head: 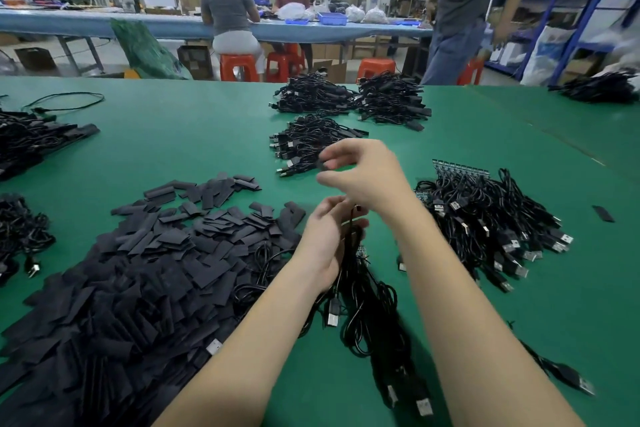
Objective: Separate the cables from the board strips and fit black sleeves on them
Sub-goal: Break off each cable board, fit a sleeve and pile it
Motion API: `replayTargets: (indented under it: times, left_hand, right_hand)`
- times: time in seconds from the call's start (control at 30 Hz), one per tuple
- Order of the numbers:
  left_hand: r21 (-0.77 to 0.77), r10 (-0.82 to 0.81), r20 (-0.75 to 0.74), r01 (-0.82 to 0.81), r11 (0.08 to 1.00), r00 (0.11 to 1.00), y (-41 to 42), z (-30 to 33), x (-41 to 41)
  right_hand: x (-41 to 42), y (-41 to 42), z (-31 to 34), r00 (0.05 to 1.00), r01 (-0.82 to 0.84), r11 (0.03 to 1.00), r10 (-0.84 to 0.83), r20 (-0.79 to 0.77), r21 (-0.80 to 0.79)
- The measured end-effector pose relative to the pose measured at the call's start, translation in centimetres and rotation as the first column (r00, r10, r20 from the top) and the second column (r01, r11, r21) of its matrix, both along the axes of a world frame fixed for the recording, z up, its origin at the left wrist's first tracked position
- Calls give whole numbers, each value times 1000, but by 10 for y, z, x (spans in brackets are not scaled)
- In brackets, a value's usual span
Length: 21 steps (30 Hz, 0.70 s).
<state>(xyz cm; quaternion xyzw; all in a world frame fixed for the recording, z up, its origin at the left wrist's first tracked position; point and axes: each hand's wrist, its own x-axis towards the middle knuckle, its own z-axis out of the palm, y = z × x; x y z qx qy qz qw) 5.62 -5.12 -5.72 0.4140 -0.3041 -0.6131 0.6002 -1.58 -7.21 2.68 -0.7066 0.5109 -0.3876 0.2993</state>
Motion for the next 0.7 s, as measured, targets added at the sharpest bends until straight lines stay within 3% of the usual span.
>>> replayTargets:
  times: [0.13,0.27,0.5,0.57,0.7]
  left_hand:
    - [-15,-33,-17,33,999,999,1,-4,4]
    - [-14,-58,-34,58,998,998,3,-2,5]
    - [-33,-96,-84,93,995,992,3,-1,8]
    - [-42,-120,-93,116,992,988,4,0,9]
    - [-42,-143,-100,139,989,985,5,0,9]
  right_hand:
    - [-49,6,-20,887,-56,986,-22,462,155]
    - [-68,9,-41,754,-136,962,-54,655,236]
    - [-66,5,-49,627,-178,961,-55,777,211]
    - [-67,5,-51,635,-173,961,-58,771,214]
    - [-70,6,-53,741,-67,980,-76,667,186]
